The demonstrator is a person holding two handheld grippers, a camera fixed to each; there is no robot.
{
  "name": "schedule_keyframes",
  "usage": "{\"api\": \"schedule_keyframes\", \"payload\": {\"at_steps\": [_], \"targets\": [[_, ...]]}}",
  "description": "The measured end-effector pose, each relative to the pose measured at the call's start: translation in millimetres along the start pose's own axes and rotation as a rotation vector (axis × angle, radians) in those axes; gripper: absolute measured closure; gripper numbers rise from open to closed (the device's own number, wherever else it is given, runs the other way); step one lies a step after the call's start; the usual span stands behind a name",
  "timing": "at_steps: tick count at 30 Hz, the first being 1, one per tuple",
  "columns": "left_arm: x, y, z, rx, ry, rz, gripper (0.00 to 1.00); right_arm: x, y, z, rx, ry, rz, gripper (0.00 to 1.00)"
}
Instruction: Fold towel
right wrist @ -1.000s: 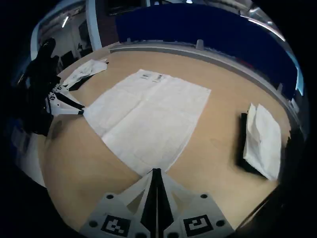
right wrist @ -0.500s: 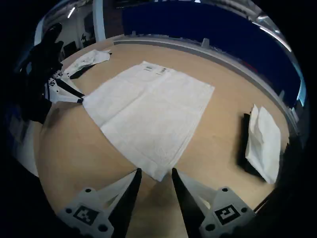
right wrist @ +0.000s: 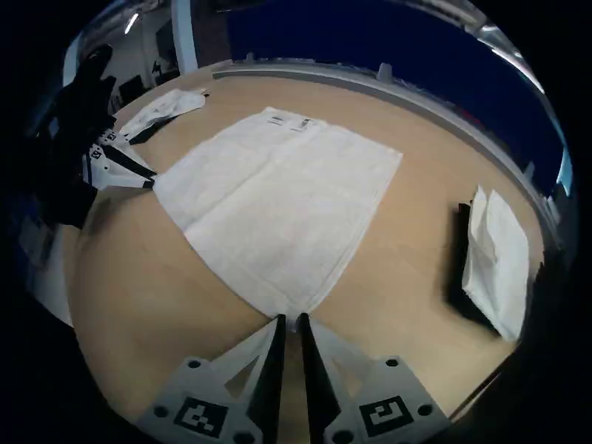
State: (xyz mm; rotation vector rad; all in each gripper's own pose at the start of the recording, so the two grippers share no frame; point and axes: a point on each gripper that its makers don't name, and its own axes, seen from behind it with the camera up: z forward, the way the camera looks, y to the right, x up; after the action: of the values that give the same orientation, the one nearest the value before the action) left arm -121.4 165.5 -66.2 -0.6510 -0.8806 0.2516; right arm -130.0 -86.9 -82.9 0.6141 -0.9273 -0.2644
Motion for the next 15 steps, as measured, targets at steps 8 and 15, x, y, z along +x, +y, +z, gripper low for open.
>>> {"api": "schedule_keyframes", "payload": {"at_steps": [8,15], "targets": [[0.9,-1.4,-0.7,-0.002,-0.001,-0.002,0.85,1.1,-1.0,-2.2,0.006,0.004,0.006,0.93],[1.7,-2.1,-1.8,-0.001,0.0,0.001,0.85,3.8,-0.4,-3.8,0.009,0.006,0.014,0.94]]}}
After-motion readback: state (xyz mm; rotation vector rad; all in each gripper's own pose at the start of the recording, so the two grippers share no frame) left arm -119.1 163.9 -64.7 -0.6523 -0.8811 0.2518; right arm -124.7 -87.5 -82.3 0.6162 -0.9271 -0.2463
